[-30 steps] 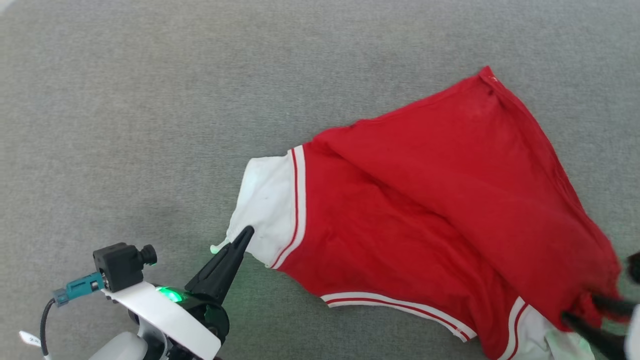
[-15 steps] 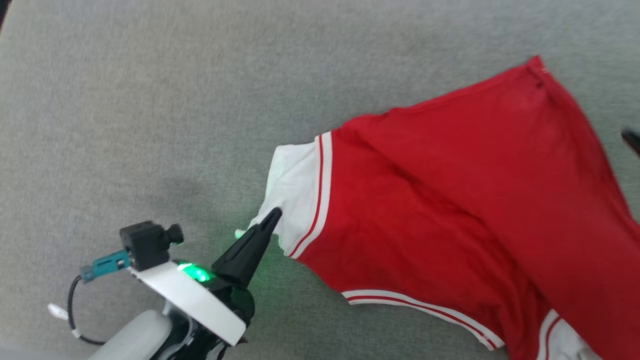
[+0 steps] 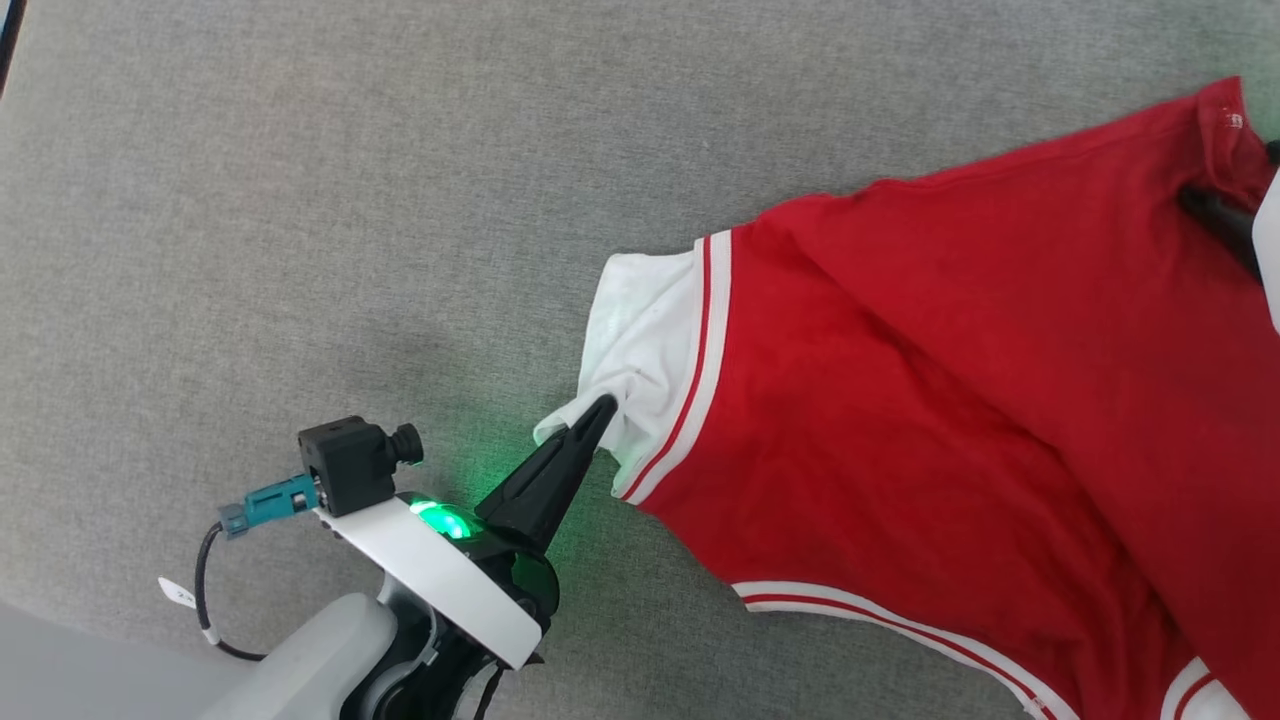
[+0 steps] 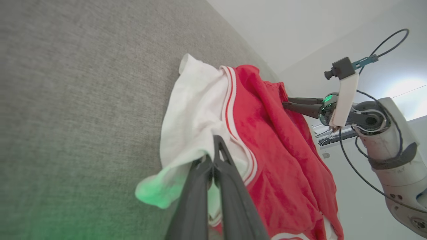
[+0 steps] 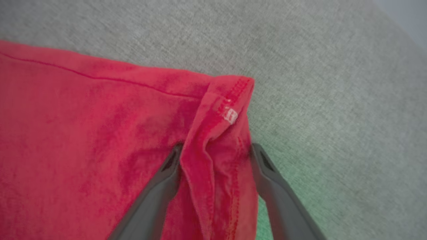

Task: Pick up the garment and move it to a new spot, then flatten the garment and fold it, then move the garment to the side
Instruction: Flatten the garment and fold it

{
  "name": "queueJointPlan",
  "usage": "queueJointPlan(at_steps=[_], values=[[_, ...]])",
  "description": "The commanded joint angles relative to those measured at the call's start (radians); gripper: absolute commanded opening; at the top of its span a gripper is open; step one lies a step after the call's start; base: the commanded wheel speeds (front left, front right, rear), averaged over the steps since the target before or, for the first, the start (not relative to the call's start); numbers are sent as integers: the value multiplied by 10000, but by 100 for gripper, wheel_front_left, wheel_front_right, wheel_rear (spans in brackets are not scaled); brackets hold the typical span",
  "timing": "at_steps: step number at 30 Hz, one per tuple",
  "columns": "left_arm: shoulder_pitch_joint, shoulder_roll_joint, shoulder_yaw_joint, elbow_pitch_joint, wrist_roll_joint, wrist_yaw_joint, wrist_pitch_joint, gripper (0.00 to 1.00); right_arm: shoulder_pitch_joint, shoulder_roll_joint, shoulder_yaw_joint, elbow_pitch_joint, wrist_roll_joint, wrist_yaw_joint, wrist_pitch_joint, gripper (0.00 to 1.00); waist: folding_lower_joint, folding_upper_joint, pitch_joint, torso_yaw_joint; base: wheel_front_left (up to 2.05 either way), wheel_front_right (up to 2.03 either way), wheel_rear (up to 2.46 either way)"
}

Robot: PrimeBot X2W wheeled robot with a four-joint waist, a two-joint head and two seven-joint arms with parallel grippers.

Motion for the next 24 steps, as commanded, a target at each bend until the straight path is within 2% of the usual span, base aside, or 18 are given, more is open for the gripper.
queueJointPlan(at_steps=[1,2,3,8,12,17,18,24], values=[[-161,-16,-19,72,1,-66,-49,0,198,118,461,388,120,-1,8,44,0,0,25,29,0,0,0],[-171,-14,-19,125,-14,-70,-79,0,137,117,506,543,230,-1,-82,12,0,0,18,15,0,0,0],[-198,8,-6,216,1,-63,-103,0,59,108,543,664,302,-2,-188,0,0,0,-11,-14,0,0,0],[-641,222,26,625,360,-58,-33,0,-648,177,356,1115,493,-13,-1100,0,0,0,-223,-339,0,0,0],[-1756,457,418,1116,573,29,200,0,-1552,725,-259,1795,546,-7,-2394,0,0,0,-496,-742,0,0,0],[-3632,427,1221,1895,474,276,430,0,-2778,1415,-1116,2953,265,-4,-3790,0,0,0,-628,-1183,0,0,0],[-3632,427,1221,1895,474,276,430,0,-2778,1415,-1116,2953,265,-4,-3790,0,0,0,-628,-1183,0,0,0],[-6912,179,2150,3643,506,644,876,0,-4703,2154,-1800,4402,-351,-4,-4981,0,0,0,-467,-1577,0,0,0]])
